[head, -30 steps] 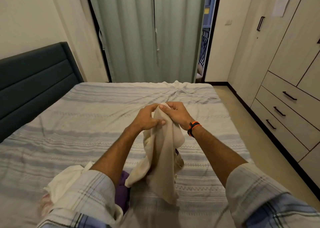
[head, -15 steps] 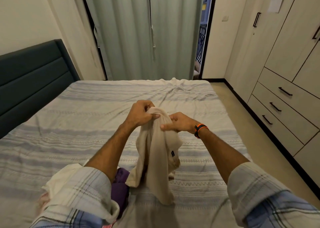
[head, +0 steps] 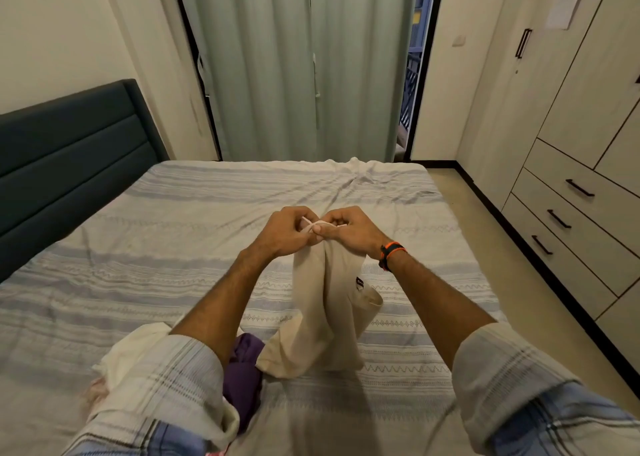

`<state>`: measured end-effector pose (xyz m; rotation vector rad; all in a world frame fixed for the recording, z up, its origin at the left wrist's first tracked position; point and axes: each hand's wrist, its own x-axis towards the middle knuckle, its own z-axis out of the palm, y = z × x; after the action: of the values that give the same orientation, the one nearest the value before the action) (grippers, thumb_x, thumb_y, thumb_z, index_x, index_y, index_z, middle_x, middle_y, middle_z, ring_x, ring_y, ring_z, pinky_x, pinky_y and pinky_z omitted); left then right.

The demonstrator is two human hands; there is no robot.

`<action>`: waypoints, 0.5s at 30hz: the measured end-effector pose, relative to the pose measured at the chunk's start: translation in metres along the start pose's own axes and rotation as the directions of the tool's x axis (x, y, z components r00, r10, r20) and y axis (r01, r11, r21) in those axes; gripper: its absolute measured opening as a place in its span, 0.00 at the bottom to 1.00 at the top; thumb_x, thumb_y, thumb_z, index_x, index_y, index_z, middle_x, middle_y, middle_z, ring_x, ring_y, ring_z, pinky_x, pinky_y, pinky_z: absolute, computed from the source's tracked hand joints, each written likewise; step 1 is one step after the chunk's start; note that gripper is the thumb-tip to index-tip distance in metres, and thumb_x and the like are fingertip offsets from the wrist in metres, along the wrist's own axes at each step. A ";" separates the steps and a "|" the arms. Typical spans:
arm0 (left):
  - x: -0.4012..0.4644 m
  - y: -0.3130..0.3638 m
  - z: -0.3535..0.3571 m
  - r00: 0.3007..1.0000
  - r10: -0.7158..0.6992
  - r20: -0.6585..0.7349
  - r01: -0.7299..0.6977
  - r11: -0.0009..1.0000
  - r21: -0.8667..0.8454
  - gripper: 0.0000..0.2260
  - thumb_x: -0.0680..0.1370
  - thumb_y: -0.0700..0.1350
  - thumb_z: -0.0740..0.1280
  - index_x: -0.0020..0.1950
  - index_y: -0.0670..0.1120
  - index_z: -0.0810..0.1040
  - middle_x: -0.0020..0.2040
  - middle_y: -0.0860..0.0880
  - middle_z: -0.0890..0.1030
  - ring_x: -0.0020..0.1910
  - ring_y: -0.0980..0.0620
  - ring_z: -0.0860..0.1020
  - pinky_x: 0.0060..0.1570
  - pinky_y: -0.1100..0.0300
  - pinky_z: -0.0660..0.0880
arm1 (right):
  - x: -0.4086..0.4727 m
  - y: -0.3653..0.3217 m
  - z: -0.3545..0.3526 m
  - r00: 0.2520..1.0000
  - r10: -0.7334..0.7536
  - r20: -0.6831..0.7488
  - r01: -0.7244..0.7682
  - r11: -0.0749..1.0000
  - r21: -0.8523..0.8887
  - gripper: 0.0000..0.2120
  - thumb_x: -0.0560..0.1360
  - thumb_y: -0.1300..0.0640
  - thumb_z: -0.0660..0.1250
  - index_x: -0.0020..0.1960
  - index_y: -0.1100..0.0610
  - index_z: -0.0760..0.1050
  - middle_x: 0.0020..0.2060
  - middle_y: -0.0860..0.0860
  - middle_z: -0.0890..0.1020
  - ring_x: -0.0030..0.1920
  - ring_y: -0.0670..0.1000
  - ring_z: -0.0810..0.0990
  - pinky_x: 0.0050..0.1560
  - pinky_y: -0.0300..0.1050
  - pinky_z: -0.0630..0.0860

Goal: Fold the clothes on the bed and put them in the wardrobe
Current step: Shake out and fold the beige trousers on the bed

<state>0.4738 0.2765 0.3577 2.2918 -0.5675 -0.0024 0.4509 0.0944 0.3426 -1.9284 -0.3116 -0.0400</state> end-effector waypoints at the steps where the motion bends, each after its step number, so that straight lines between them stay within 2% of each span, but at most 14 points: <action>1: 0.001 -0.001 0.001 1.000 0.006 0.008 -0.006 1.000 0.007 0.08 0.70 0.48 0.76 0.46 0.50 0.82 0.37 0.51 0.82 0.36 0.55 0.76 0.35 0.60 0.73 | 0.000 0.001 0.000 1.000 -0.003 -0.011 0.003 1.000 -0.004 0.09 0.74 0.53 0.74 0.45 0.60 0.84 0.40 0.59 0.85 0.40 0.47 0.78 0.44 0.41 0.74; 4: 0.003 -0.004 -0.003 0.997 -0.040 0.073 0.042 0.999 -0.030 0.08 0.71 0.50 0.76 0.40 0.46 0.83 0.33 0.50 0.79 0.34 0.54 0.74 0.35 0.57 0.71 | -0.002 0.003 -0.006 0.998 0.058 -0.037 -0.058 0.998 0.010 0.14 0.69 0.49 0.78 0.43 0.59 0.82 0.33 0.53 0.82 0.33 0.43 0.76 0.37 0.37 0.73; 8: -0.001 -0.003 -0.006 0.988 -0.053 0.146 0.065 0.995 -0.077 0.10 0.73 0.49 0.75 0.42 0.42 0.84 0.35 0.47 0.81 0.35 0.54 0.76 0.37 0.56 0.73 | -0.013 0.012 -0.015 0.987 0.150 0.060 -0.146 0.987 -0.062 0.18 0.68 0.47 0.79 0.42 0.62 0.81 0.24 0.41 0.73 0.25 0.40 0.68 0.29 0.32 0.64; 11: -0.003 0.006 -0.002 0.992 -0.057 0.112 0.072 0.988 -0.138 0.08 0.74 0.46 0.74 0.44 0.41 0.84 0.39 0.45 0.84 0.37 0.54 0.79 0.41 0.55 0.77 | -0.022 0.020 -0.012 0.960 0.216 0.176 -0.183 0.965 -0.188 0.19 0.65 0.47 0.81 0.33 0.57 0.74 0.24 0.45 0.71 0.25 0.44 0.67 0.27 0.36 0.62; 13: -0.002 0.011 -0.001 0.998 -0.039 0.057 0.041 0.999 -0.034 0.05 0.74 0.47 0.73 0.44 0.46 0.85 0.40 0.50 0.85 0.40 0.55 0.81 0.46 0.54 0.79 | -0.024 0.027 -0.008 0.946 0.261 0.194 -0.210 0.945 -0.249 0.21 0.63 0.45 0.81 0.33 0.56 0.73 0.27 0.50 0.74 0.27 0.47 0.70 0.29 0.40 0.64; 15: -0.001 0.016 -0.001 1.000 -0.003 -0.028 0.005 0.999 0.054 0.03 0.75 0.47 0.72 0.45 0.49 0.86 0.42 0.56 0.84 0.44 0.58 0.80 0.50 0.57 0.77 | -0.023 0.032 -0.005 0.935 0.300 0.188 -0.244 0.930 -0.274 0.21 0.64 0.45 0.81 0.31 0.56 0.72 0.26 0.48 0.75 0.26 0.46 0.72 0.31 0.41 0.66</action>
<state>0.4667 0.2679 0.3698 2.3414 -0.5547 0.0430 0.4364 0.0744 0.3115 -2.2138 -0.1912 0.3452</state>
